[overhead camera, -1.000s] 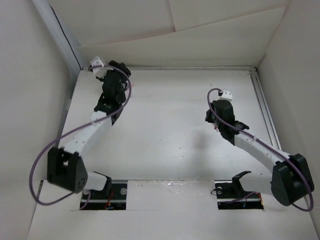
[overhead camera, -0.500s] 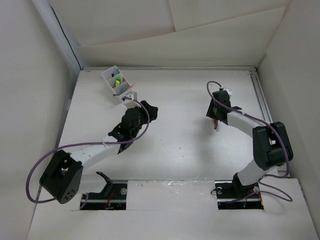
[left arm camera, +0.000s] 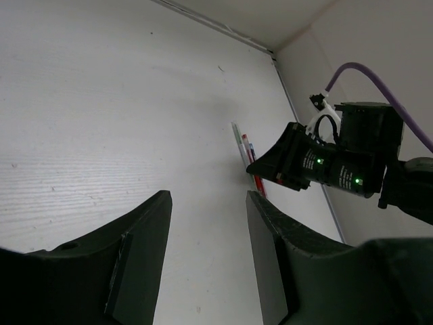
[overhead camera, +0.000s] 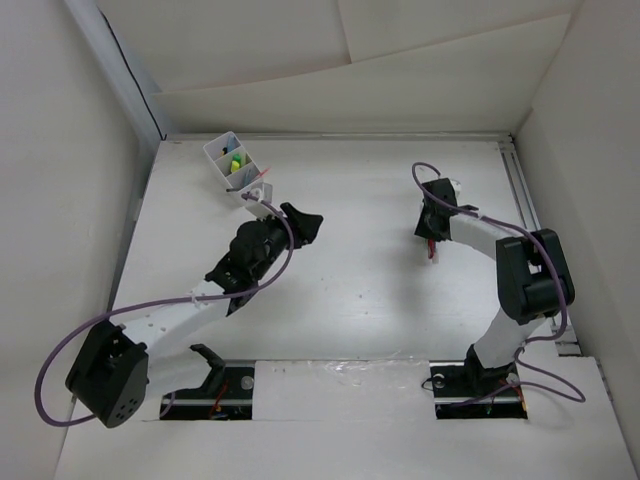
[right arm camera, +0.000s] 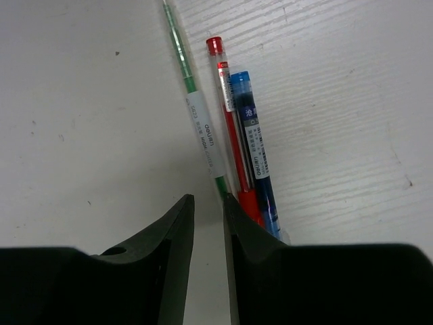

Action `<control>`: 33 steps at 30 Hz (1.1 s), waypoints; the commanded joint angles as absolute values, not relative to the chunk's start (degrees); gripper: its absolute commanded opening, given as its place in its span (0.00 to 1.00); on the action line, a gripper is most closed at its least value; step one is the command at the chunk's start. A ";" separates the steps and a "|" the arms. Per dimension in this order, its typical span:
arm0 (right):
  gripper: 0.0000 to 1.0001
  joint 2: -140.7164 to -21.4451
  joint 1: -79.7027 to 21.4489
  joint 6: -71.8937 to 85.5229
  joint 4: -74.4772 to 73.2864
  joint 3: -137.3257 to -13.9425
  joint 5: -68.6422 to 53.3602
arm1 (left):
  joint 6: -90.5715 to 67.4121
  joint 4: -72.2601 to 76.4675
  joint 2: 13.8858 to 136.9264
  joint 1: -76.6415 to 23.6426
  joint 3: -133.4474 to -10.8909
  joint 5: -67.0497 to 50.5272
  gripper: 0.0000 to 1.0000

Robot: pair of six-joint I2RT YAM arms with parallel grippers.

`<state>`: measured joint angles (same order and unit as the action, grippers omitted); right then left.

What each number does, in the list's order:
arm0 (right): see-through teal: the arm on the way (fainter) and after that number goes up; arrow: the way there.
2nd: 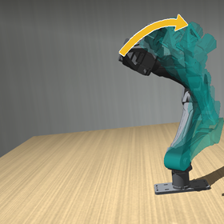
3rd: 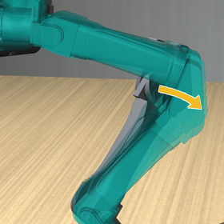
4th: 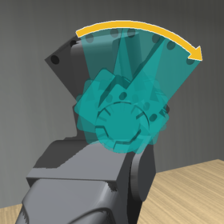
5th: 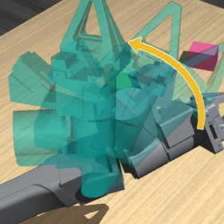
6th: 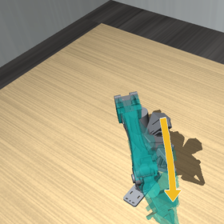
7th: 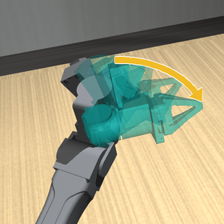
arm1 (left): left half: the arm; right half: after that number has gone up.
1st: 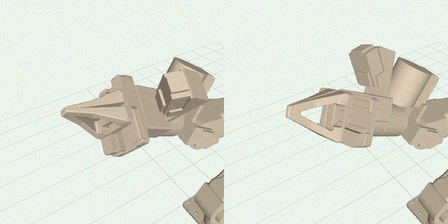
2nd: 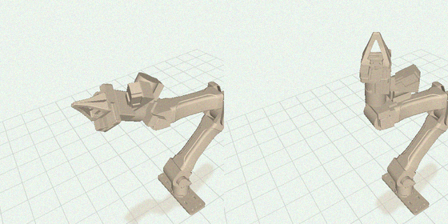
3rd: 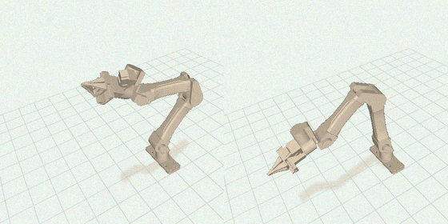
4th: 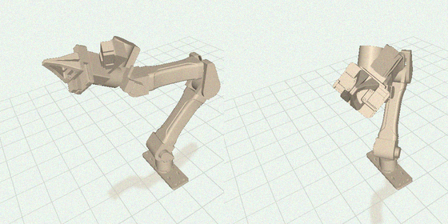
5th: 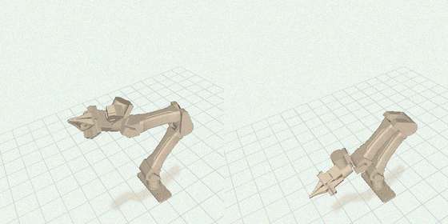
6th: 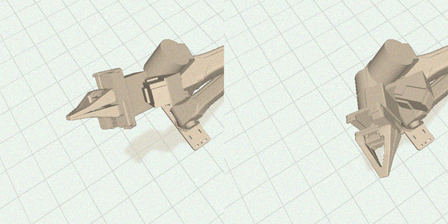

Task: Sort the stationery into containers
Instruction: Pick up the pen from the center of the board.

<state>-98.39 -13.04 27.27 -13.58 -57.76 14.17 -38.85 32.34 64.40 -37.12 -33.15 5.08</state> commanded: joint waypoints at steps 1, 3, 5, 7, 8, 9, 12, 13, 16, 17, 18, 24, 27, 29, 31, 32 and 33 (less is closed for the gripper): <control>0.29 -98.78 -12.66 28.30 -16.69 -61.08 16.26 | -38.94 35.42 61.53 -37.00 -32.34 3.25 0.44; 0.28 -99.93 -12.66 28.30 -18.79 -62.66 16.26 | -38.94 34.72 60.74 -37.00 -32.34 3.25 0.44; 0.26 -100.55 -12.66 28.30 -20.30 -63.72 16.96 | -38.94 34.72 60.21 -37.00 -32.34 3.78 0.46; 0.26 -100.55 -12.66 27.60 -20.30 -63.72 17.58 | -38.94 34.19 59.68 -37.00 -32.34 3.78 0.46; 0.26 -101.16 -12.66 26.99 -20.82 -63.72 16.88 | -38.94 34.19 59.68 -37.00 -32.34 3.78 0.46; 0.26 -101.16 -12.66 26.46 -20.83 -64.50 16.88 | -38.94 34.19 59.68 -37.00 -32.34 3.78 0.46; 0.26 -102.56 -13.18 25.93 -23.46 -66.35 16.17 | -38.94 34.19 59.68 -37.00 -32.34 3.78 0.46; 0.26 -102.57 -13.18 25.93 -23.99 -66.36 17.30 | -38.94 34.19 59.68 -36.39 -32.34 3.78 0.46; 0.31 -102.57 -13.18 25.41 -23.99 -66.36 18.63 | -38.94 34.19 59.68 -36.39 -31.82 3.08 0.46; 0.32 -102.57 -13.18 25.40 -24.60 -66.36 18.63 | -38.94 34.19 59.07 -36.39 -31.82 3.08 0.46; 0.32 -102.57 -13.18 24.88 -24.61 -66.36 18.63 | -38.94 34.19 59.06 -36.39 -31.82 3.08 0.46; 0.27 -105.02 -13.18 21.45 -26.72 -69.26 15.21 | -39.46 34.19 59.06 -35.86 -31.82 3.08 0.46; 0.18 -105.73 -13.80 20.40 -27.77 -70.58 13.89 | -39.46 34.19 59.06 -35.86 -31.82 3.08 0.46; 0.16 -105.73 -14.50 19.78 -27.77 -70.58 12.58 | -39.46 34.19 59.06 -35.86 -31.82 3.08 0.46; 0.16 -106.35 -15.03 19.78 -28.30 -71.10 12.57 | -39.46 34.19 59.06 -35.86 -31.82 3.08 0.46; 0.20 -106.35 -15.55 19.25 -28.30 -71.10 12.57 | -39.46 34.19 59.06 -35.86 -31.82 3.08 0.46; 0.24 -106.35 -15.56 19.25 -28.30 -71.10 12.57 | -39.46 34.19 59.06 -35.86 -31.82 3.08 0.46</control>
<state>-105.69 -14.41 20.78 -26.61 -69.38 14.11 -39.11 32.29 60.93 -36.25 -32.25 3.64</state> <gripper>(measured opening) 0.221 0.455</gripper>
